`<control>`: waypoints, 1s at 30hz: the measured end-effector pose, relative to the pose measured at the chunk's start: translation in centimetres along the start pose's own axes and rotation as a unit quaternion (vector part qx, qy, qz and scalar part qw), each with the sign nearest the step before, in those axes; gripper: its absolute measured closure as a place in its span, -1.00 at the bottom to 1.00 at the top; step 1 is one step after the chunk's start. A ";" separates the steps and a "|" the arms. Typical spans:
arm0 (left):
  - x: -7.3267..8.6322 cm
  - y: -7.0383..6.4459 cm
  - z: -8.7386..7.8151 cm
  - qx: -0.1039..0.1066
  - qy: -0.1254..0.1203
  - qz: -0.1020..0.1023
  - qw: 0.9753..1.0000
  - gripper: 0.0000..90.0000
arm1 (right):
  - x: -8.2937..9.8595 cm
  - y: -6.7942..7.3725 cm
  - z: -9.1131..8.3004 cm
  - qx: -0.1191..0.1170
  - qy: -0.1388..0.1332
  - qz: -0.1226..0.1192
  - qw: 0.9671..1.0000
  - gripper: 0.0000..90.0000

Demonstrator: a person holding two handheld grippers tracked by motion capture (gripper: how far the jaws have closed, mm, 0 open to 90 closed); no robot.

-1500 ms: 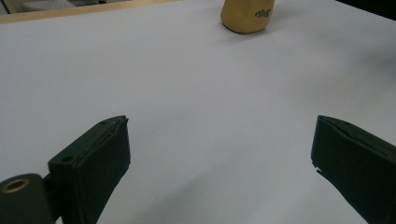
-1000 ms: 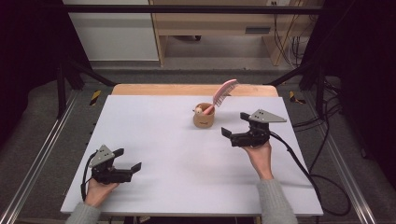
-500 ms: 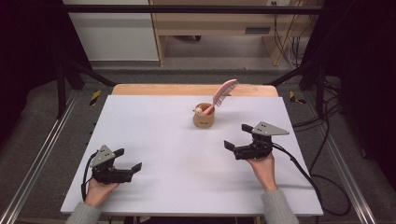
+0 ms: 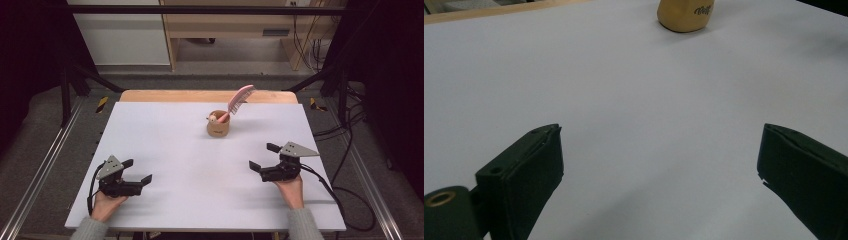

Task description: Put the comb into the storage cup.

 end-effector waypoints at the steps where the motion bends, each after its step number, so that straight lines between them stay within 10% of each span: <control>1: 0.0 0.0 0.0 0.000 0.000 0.000 1.000 -0.90 | 0.0 0.0 0.0 0.000 0.000 0.000 1.000 -0.99; 30: 0.2 0.2 0.3 -0.005 0.005 0.005 1.000 -0.90 | 3.6 -1.9 -3.0 -0.006 0.005 0.017 1.000 -0.99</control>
Point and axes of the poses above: each handheld gripper's, and its own axes: z roughly forward along the jaws, x roughly out of its underside, y roughly to its left, the point moved 7 cm from there along z, roughly forward along the jaws
